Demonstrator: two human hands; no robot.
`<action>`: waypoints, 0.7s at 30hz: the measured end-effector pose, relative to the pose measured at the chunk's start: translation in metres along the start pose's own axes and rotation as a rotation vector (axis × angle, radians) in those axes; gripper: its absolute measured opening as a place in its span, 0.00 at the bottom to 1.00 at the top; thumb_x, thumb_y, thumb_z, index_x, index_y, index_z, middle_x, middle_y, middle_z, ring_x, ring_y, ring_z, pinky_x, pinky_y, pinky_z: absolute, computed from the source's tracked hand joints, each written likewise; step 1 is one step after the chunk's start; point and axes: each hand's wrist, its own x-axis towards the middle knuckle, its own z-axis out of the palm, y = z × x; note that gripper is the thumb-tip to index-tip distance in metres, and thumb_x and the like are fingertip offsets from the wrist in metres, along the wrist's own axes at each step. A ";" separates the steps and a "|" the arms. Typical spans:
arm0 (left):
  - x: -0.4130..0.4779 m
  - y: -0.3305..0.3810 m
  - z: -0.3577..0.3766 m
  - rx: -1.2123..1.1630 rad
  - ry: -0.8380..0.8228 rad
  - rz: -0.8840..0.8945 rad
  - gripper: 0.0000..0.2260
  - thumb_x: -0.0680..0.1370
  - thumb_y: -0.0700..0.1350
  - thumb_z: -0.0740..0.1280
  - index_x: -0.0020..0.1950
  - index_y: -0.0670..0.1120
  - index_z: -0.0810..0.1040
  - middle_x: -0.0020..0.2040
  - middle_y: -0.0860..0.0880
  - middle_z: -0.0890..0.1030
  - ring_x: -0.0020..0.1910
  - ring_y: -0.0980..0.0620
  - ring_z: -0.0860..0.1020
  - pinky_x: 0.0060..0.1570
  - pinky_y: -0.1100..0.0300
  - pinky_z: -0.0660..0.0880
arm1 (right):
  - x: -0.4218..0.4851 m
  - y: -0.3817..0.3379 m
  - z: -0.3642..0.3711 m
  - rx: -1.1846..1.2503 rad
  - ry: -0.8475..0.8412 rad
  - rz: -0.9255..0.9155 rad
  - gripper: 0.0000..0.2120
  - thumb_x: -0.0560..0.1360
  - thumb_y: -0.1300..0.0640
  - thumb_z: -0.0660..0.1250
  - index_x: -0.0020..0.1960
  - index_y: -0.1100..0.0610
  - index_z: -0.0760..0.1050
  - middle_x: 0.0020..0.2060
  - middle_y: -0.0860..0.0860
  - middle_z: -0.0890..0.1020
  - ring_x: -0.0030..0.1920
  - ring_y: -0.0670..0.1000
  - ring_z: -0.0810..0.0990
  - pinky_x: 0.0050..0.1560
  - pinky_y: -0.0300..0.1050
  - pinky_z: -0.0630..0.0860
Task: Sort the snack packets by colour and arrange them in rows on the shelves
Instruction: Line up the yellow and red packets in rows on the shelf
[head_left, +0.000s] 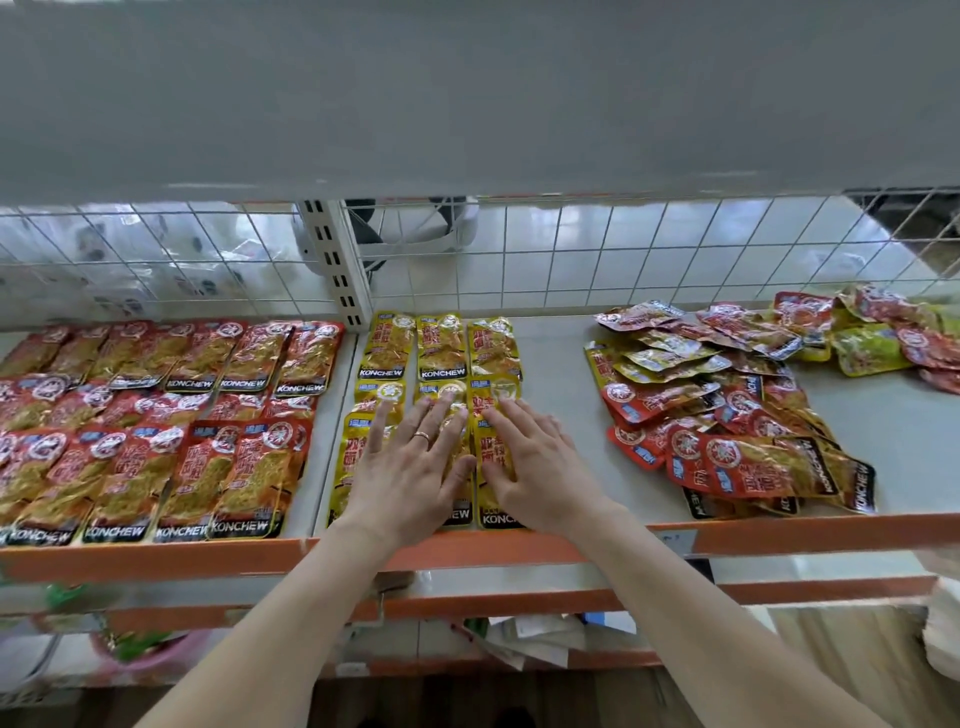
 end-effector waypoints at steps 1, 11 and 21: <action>-0.002 0.001 0.000 0.004 0.006 -0.003 0.41 0.70 0.64 0.17 0.81 0.56 0.40 0.81 0.56 0.38 0.80 0.54 0.39 0.72 0.43 0.26 | -0.002 0.001 0.001 0.002 0.004 -0.005 0.31 0.81 0.46 0.59 0.80 0.48 0.52 0.80 0.46 0.50 0.80 0.48 0.44 0.78 0.49 0.40; -0.010 0.001 0.006 -0.059 0.096 -0.045 0.30 0.80 0.59 0.35 0.81 0.56 0.54 0.81 0.55 0.55 0.81 0.54 0.51 0.75 0.41 0.33 | -0.007 0.001 0.003 0.025 0.023 -0.015 0.31 0.81 0.47 0.60 0.80 0.48 0.53 0.81 0.47 0.48 0.80 0.49 0.43 0.79 0.50 0.42; -0.027 -0.008 0.006 -0.194 0.295 -0.006 0.24 0.81 0.56 0.51 0.73 0.48 0.72 0.77 0.51 0.68 0.76 0.49 0.65 0.76 0.41 0.49 | -0.022 -0.006 -0.006 0.011 0.062 0.024 0.31 0.80 0.44 0.60 0.80 0.44 0.53 0.80 0.44 0.48 0.80 0.47 0.41 0.78 0.52 0.41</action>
